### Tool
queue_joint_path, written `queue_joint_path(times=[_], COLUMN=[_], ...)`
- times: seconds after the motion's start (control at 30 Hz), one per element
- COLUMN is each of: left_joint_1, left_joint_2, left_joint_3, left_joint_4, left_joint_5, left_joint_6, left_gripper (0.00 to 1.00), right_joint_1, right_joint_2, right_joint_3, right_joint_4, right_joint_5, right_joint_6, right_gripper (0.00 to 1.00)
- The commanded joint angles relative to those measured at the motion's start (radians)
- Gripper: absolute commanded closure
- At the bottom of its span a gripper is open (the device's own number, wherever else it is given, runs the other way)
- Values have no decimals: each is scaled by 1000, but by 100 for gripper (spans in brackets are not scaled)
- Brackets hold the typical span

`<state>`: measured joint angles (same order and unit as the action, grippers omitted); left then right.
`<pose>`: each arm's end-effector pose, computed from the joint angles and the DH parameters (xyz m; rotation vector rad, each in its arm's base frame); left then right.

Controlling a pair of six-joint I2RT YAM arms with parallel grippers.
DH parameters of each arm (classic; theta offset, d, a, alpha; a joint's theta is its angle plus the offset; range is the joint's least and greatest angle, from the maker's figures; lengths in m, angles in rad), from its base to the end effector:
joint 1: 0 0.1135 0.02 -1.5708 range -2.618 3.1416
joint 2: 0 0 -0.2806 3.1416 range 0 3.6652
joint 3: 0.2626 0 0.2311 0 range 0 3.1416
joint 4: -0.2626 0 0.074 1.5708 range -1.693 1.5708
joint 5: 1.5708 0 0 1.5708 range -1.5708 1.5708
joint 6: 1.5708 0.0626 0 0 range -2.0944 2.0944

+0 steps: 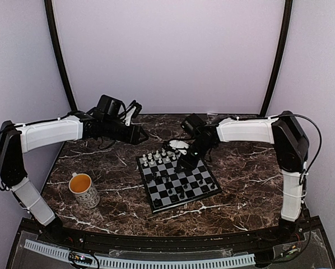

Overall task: Set up the chess pieces on the board
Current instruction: Pick up the pawn from the chessboard.

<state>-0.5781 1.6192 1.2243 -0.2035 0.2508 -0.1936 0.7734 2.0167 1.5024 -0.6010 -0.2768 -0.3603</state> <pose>0.3047 -0.2173 0.2874 0.5723 2.1621 -0.7045 0.2914 0.3083 0.1886 -1.5289 2.2390 0.4982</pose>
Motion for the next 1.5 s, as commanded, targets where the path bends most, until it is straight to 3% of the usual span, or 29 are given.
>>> queue_joint_path(times=[0.0,0.4,0.9,1.17,1.47], left_joint_1=[-1,-1,-2,-2,-2], left_joint_2=[-32,-9,-4,-44,13], left_joint_3=[24,39,35,-53,-157], left_joint_4=[1,-23,-10,186,560], left_joint_5=[24,33,53,246,583], left_joint_6=[-9,-5,-16,-100,-378], left_gripper=[50,50,51,51,52], right_joint_1=[10,21,18,-14,-17], right_joint_2=[33,88,37,-125,-176], right_joint_3=[43,74,41,22,80], right_joint_4=[-21,-45,-42,-8,10], right_joint_5=[8,23,62,-153,-251], right_joint_6=[27,32,-4,-51,-48], right_gripper=[61,64,89,90,90])
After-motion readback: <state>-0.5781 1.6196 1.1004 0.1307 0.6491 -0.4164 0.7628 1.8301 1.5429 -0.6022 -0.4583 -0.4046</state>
